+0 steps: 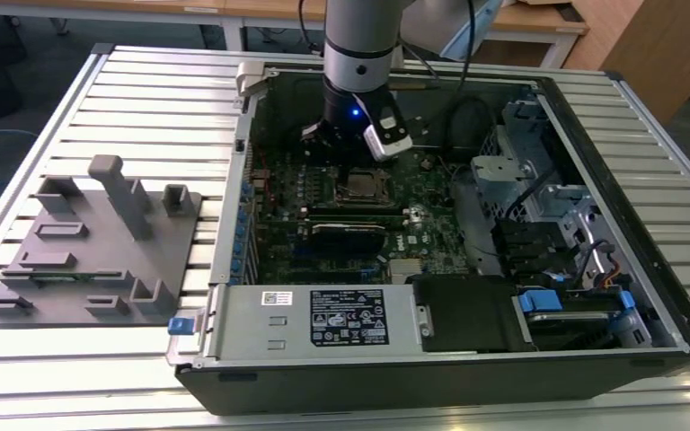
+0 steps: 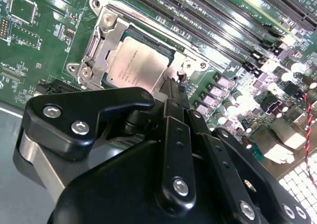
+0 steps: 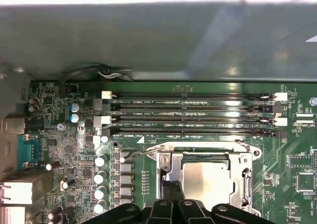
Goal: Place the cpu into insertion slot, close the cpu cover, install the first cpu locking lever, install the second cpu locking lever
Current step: 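Close the cpu cover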
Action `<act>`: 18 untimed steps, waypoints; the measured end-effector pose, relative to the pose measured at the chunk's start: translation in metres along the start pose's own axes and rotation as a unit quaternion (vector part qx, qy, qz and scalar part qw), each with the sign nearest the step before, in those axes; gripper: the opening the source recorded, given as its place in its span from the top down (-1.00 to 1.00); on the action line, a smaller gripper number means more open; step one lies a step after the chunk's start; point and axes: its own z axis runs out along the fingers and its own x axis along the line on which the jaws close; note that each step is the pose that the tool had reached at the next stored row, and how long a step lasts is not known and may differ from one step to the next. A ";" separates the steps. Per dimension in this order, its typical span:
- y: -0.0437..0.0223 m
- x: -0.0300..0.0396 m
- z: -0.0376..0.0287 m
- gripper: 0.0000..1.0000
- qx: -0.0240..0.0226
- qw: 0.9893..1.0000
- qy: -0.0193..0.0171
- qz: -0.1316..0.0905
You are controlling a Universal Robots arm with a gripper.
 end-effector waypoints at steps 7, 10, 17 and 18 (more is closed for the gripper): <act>0.0000 -0.0068 0.0001 0.80 0.000 1.000 0.000 0.000; 0.0001 -0.0132 0.0003 0.80 0.000 1.000 0.000 0.000; 0.0003 -0.0240 0.0004 0.80 0.000 1.000 0.000 0.000; 0.0004 -0.0240 0.0005 0.80 0.000 1.000 0.000 0.000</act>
